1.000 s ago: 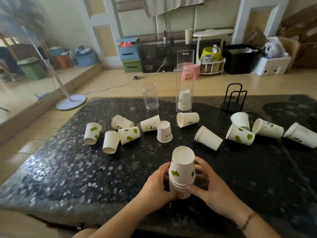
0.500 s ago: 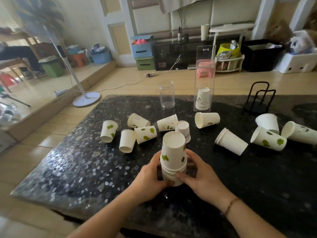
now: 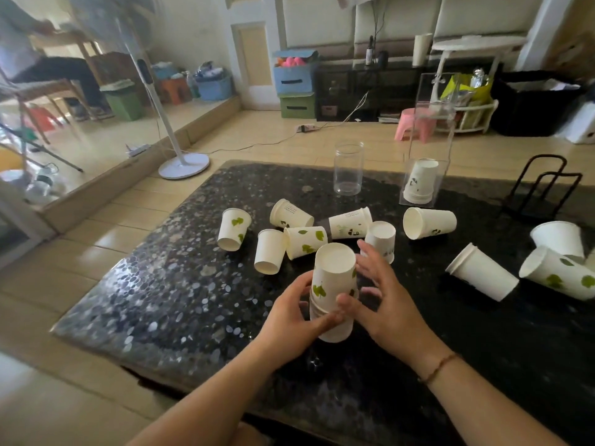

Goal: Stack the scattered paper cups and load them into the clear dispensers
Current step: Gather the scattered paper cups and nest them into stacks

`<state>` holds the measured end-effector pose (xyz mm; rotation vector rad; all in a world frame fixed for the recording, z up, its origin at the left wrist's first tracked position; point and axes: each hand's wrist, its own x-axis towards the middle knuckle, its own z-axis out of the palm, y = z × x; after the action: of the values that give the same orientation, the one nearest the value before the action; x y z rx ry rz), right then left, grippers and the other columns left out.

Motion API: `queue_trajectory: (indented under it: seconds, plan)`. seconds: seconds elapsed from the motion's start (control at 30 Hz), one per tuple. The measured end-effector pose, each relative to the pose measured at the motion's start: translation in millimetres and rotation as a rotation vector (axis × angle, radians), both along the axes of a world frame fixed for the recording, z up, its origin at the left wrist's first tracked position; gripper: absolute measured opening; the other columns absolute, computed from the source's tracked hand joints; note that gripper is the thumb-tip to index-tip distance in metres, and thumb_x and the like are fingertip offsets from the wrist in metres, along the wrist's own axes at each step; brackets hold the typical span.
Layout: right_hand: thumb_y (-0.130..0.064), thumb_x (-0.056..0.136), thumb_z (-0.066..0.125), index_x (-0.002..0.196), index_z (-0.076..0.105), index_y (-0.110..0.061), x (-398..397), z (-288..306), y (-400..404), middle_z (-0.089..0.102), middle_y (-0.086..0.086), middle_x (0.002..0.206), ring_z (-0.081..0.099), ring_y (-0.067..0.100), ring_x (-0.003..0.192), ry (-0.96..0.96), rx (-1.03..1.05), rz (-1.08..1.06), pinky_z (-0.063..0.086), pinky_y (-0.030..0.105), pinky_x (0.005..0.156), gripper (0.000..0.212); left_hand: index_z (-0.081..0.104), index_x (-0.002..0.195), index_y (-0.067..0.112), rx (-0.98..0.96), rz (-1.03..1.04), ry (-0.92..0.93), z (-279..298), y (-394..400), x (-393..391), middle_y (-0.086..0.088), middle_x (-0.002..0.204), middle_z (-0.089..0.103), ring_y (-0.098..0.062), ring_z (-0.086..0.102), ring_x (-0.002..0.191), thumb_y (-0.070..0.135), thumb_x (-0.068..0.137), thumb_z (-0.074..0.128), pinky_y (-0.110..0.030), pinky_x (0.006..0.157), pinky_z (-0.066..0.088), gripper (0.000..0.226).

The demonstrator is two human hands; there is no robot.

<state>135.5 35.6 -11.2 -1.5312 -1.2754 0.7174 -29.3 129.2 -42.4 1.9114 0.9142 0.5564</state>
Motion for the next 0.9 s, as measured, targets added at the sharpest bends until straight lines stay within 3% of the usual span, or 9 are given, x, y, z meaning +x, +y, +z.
queue_trajectory:
  seconds: [0.07,0.17,0.37,0.53,0.7,0.73,0.8,0.87,0.9]
  plan:
    - [-0.053,0.076,0.067,0.132,0.029,-0.062,-2,7,4,0.049,-0.050,0.116,0.046,-0.020,0.115,-0.006,0.013,0.008,0.041,0.015,0.096,0.068,0.050,0.130,0.042,-0.017,0.004,-0.007,-2,1,1,0.024,0.120,0.065,0.006,0.060,0.111,0.030,0.073,0.086,-0.019,0.093,0.052,0.069]
    - [-0.051,0.077,0.065,0.129,0.033,-0.063,-4,10,6,0.051,-0.049,0.113,0.050,-0.017,0.111,-0.029,0.040,0.007,0.044,0.009,0.089,0.062,0.049,0.133,0.042,0.000,0.013,0.000,-4,1,1,0.023,0.121,0.064,0.008,0.059,0.112,0.027,0.070,0.088,-0.019,0.095,0.051,0.075]
    - [-0.058,0.078,0.063,0.133,0.033,-0.061,-3,2,6,0.055,-0.034,0.120,0.053,-0.005,0.114,-0.055,0.062,0.018,0.048,0.024,0.096,0.063,0.056,0.129,0.034,-0.098,0.046,-0.032,-9,3,2,0.016,0.119,0.069,-0.006,0.064,0.112,0.040,0.062,0.089,-0.038,0.099,0.054,0.074]
    - [-0.060,0.080,0.058,0.132,0.024,-0.067,-6,-1,5,0.045,-0.038,0.127,0.046,-0.012,0.118,-0.115,0.059,0.013,0.044,0.019,0.097,0.063,0.055,0.128,0.037,-0.122,0.033,-0.045,-11,1,2,0.016,0.119,0.068,-0.008,0.064,0.114,0.044,0.063,0.088,-0.040,0.100,0.053,0.074]
    - [-0.065,0.080,0.054,0.135,0.014,-0.067,-5,3,2,0.037,-0.046,0.131,0.038,-0.017,0.123,-0.134,0.018,0.034,0.038,0.026,0.105,0.068,0.043,0.135,0.048,-0.080,-0.051,0.071,2,-1,-5,0.023,0.135,0.055,0.002,0.052,0.125,0.043,0.067,0.086,-0.035,0.108,0.047,0.081]
    - [-0.066,0.082,0.051,0.140,0.012,-0.061,-8,4,0,0.034,-0.041,0.138,0.036,-0.014,0.128,-0.153,0.081,-0.018,0.034,0.026,0.106,0.070,0.035,0.142,0.047,-0.023,-0.095,0.130,6,2,-10,0.024,0.145,0.043,0.003,0.042,0.133,0.047,0.066,0.085,-0.034,0.114,0.041,0.091]
    - [-0.063,0.088,0.047,0.147,0.021,-0.030,-23,10,-6,0.033,-0.009,0.151,0.032,0.000,0.137,-0.265,0.340,-0.226,0.030,0.027,0.109,0.073,0.021,0.151,0.043,0.115,-0.111,0.240,9,15,-25,0.024,0.157,0.019,0.001,0.020,0.145,0.049,0.071,0.082,-0.032,0.121,0.025,0.101]
    - [-0.049,0.093,0.047,0.134,0.034,-0.010,-46,17,-8,0.040,0.015,0.139,0.037,0.013,0.134,-0.397,0.670,-0.337,0.030,0.034,0.111,0.058,0.028,0.149,0.039,0.253,0.078,0.178,10,31,-36,0.020,0.156,0.019,-0.005,0.017,0.145,0.043,0.078,0.079,-0.034,0.121,0.024,0.087]
    - [-0.043,0.093,0.047,0.127,0.038,-0.013,-61,19,-7,0.043,0.014,0.133,0.040,0.018,0.131,-0.434,0.787,-0.313,0.031,0.041,0.110,0.047,0.033,0.146,0.037,0.291,0.229,0.118,9,40,-39,0.016,0.153,0.024,-0.008,0.021,0.144,0.039,0.080,0.078,-0.038,0.120,0.027,0.080]
